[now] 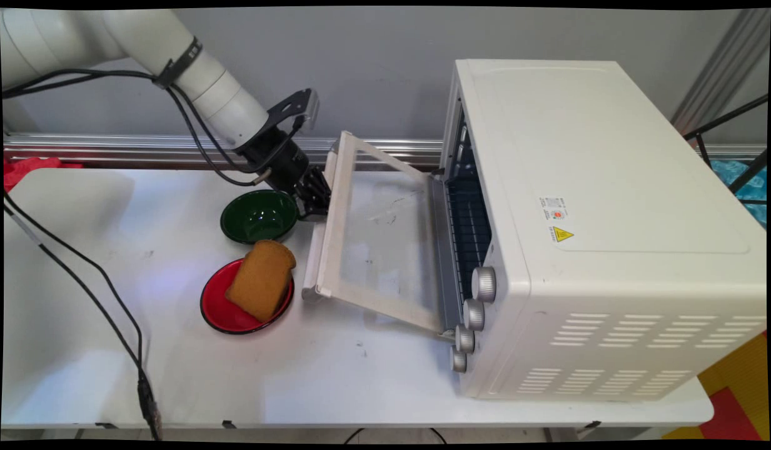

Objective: Open the oven

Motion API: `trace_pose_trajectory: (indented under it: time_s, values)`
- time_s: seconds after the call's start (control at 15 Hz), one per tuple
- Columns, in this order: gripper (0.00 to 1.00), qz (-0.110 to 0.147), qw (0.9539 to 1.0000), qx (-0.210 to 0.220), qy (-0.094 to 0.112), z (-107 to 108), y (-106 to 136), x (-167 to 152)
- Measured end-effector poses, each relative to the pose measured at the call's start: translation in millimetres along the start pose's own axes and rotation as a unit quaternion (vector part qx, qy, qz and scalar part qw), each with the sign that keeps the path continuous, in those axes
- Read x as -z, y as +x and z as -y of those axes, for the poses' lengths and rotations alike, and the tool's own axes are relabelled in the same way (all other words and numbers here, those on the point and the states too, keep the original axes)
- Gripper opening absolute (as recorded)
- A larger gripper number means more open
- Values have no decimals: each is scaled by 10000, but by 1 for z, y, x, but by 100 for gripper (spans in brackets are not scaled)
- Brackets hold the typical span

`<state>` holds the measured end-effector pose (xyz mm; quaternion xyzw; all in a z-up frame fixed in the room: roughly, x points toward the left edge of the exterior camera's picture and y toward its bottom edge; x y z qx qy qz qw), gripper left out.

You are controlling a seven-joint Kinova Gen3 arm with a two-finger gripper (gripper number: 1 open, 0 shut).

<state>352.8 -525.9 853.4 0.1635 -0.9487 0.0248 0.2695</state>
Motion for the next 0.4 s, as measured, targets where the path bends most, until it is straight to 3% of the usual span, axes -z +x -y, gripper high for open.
trace_pose_trajectory:
  time_s: [0.4]
  values:
    - [0, -9, 10000, 6, 11, 1, -18, 6]
